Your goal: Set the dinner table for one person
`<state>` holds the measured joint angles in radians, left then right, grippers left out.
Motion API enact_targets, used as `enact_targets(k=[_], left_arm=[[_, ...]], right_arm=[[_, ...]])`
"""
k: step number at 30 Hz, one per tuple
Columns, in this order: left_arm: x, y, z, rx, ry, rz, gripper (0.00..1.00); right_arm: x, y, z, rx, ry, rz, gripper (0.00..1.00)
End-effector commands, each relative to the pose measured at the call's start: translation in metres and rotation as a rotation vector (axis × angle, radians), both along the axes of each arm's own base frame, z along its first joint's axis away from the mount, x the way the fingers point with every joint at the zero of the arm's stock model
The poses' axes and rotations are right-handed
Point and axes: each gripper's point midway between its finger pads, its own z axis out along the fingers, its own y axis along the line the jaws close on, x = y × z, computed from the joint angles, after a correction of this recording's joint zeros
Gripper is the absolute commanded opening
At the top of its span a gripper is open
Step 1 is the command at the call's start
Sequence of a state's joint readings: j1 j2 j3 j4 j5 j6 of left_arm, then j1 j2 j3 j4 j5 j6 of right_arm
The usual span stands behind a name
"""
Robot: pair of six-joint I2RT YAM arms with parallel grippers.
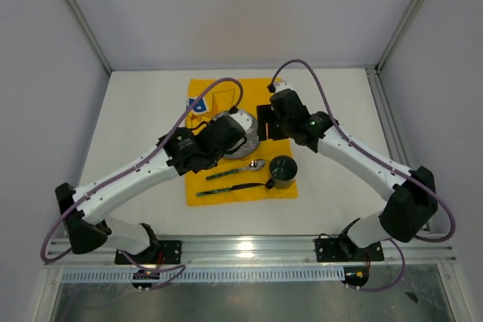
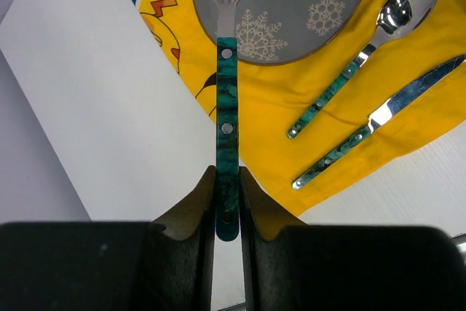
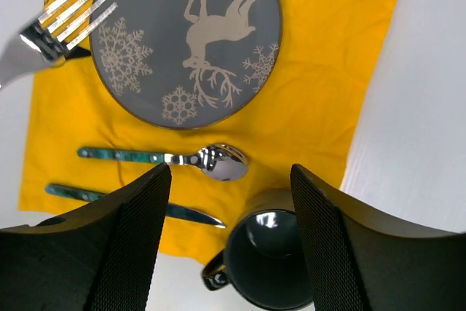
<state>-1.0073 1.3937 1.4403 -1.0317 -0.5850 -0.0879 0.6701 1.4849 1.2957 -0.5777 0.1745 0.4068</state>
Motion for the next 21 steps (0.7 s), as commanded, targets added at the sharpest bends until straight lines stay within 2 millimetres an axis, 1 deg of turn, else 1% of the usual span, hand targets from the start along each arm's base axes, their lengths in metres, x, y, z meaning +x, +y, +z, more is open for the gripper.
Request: enact_targets(k=[1,2,3,5,6,7,8,9,10,11,12,13,14,15,18,19,20,21], left_arm=[[-0.004,0.008,0.023,-0.056,-0.038,0.031,0.00],[-0.005,0.008,0.023,-0.059,-0.031,0.031,0.00],[-0.007,0.006,0.021,-0.070,-0.016,0.026,0.00],[-0.010,0.005,0.020,-0.082,-0.001,0.018,0.00],[-0.011,0.004,0.021,-0.093,0.004,0.016,0.00],[-0.014,0.002,0.021,-0.105,0.016,0.006,0.00],[-0.015,0.001,0.023,-0.114,0.018,0.001,0.00],[-0.016,0.001,0.023,-0.124,0.023,-0.003,0.00],[-0.017,0.000,0.024,-0.132,0.030,-0.008,0.00],[-0.018,-0.001,0.023,-0.138,0.041,-0.014,0.00],[-0.018,-0.001,0.022,-0.136,0.046,-0.013,0.00],[-0.018,-0.001,0.023,-0.137,0.048,-0.011,0.00],[-0.020,-0.002,0.023,-0.142,0.055,-0.017,0.00],[-0.021,-0.003,0.024,-0.152,0.059,-0.021,0.00],[-0.024,-0.008,0.030,-0.202,0.076,-0.034,0.00],[-0.024,-0.008,0.032,-0.212,0.073,-0.032,0.00],[-0.023,-0.006,0.032,-0.213,0.070,-0.023,0.00],[-0.021,-0.003,0.031,-0.205,0.062,-0.010,0.00]], right_arm=[[0.012,0.002,0.030,-0.078,-0.261,0.210,0.70],[0.010,0.005,0.040,-0.094,-0.324,0.284,0.70],[0.002,0.007,0.031,-0.117,-0.327,0.354,0.70],[-0.007,0.014,0.030,-0.146,-0.373,0.457,0.70],[-0.013,0.010,0.024,-0.191,-0.399,0.520,0.70],[-0.014,0.008,0.022,-0.214,-0.420,0.542,0.70],[-0.019,0.016,0.026,-0.190,-0.459,0.608,0.70],[-0.027,0.012,0.022,-0.216,-0.501,0.661,0.70],[-0.030,0.014,0.026,-0.211,-0.548,0.695,0.71],[-0.032,0.018,0.036,-0.190,-0.619,0.716,0.72],[-0.042,0.022,0.030,-0.164,-0.634,0.773,0.72],[-0.047,0.023,0.044,-0.154,-0.704,0.801,0.73],[-0.050,0.026,0.051,-0.137,-0.743,0.821,0.74],[-0.057,0.030,0.052,-0.114,-0.754,0.858,0.74],[-0.063,0.035,0.055,-0.086,-0.765,0.894,0.75],[-0.061,0.037,0.063,-0.070,-0.790,0.880,0.75],[-0.061,0.038,0.064,-0.048,-0.769,0.861,0.75],[-0.059,0.038,0.069,-0.036,-0.766,0.847,0.75]])
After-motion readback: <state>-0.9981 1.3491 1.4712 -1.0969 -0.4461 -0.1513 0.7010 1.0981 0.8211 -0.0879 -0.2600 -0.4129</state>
